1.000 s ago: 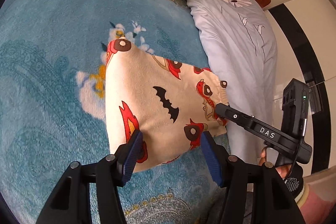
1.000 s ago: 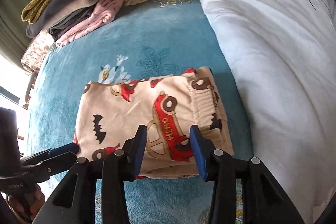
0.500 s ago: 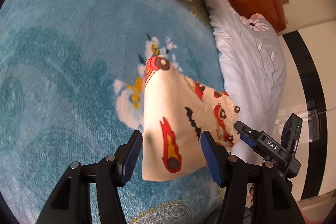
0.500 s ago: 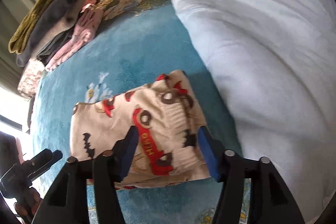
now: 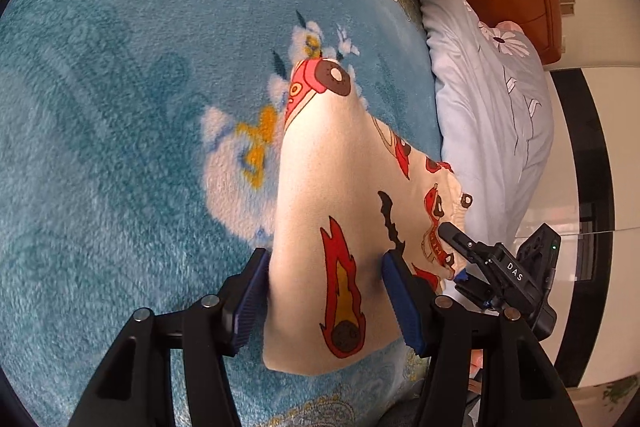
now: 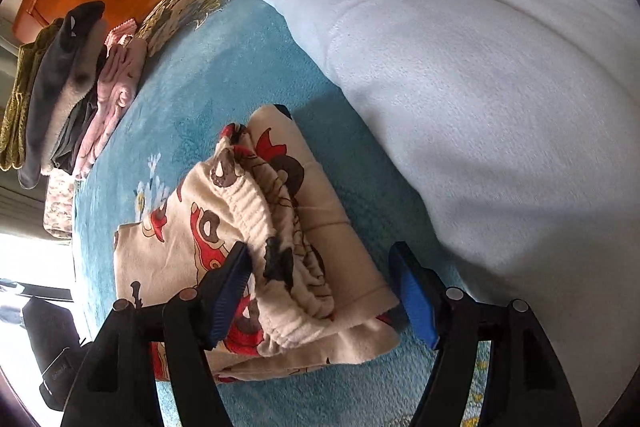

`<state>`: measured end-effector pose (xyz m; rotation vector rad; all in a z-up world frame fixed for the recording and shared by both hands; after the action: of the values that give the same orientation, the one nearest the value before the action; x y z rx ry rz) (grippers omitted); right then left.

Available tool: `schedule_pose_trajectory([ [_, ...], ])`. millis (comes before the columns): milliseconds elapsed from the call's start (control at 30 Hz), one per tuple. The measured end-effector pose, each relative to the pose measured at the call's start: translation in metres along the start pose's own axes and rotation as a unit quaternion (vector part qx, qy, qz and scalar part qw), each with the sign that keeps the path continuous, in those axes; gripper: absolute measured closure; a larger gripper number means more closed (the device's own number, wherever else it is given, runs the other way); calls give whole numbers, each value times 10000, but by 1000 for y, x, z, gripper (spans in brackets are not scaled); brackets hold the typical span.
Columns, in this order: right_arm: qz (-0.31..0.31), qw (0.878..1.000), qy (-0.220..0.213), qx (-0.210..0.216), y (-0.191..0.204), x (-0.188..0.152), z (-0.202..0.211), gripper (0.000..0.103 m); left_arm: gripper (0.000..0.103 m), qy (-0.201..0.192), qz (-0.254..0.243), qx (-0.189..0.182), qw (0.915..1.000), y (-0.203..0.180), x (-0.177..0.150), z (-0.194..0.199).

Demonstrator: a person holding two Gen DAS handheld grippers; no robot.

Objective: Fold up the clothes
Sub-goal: 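Grasp the folded pants bundle with both grippers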

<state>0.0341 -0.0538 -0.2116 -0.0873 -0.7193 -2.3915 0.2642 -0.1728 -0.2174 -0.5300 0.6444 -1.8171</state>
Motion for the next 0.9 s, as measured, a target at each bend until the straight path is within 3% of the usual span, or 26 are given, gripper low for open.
schedule_pose_trajectory([
  [200, -7, 10000, -3, -23, 2, -3, -3, 33, 41, -182, 294, -250, 9991, 6, -1, 1],
  [333, 76, 9999, 76, -75, 6, -7, -1, 61, 42, -251, 238, -151, 9993, 3, 0, 1],
  [467, 180, 9998, 78, -20, 18, -9, 5, 71, 67, -387, -83, 295, 9988, -4, -5, 5],
  [700, 413, 9980, -95, 459, 50, -12, 43, 74, 75, -730, -206, 123, 9970, -8, -13, 38],
  [900, 870, 9939, -120, 661, 82, -18, 67, 75, 76, -1224, -608, 163, 9905, -21, 10, 86],
])
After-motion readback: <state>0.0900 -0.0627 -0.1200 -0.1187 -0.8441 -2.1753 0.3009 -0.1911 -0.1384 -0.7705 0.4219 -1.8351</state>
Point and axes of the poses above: each gripper's, at about its wrist camera, not at the fingertips, and z roughly against the way its jaws point, y to its left, x to its top, the point moved 8 cm from there along -z, roughly the way its jaws point, and after that the axes turned 6 degrees about x, right-handed, at the moved point
